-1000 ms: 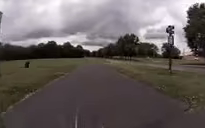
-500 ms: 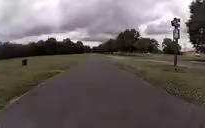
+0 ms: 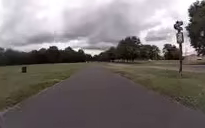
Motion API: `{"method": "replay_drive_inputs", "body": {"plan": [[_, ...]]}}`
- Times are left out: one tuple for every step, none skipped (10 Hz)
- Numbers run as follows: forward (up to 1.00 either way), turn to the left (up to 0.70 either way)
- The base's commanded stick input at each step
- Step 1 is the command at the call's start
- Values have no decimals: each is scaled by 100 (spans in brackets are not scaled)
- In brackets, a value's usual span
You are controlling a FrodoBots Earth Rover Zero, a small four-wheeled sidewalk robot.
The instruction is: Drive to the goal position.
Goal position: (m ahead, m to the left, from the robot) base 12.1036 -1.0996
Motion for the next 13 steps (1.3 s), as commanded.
{"method": "replay_drive_inputs", "body": {"plan": [[70,0],[70,0],[70,0],[70,0],[70,0],[70,0],[70,0],[70,0],[70,0],[70,0],[70,0],[70,0],[70,0]]}}
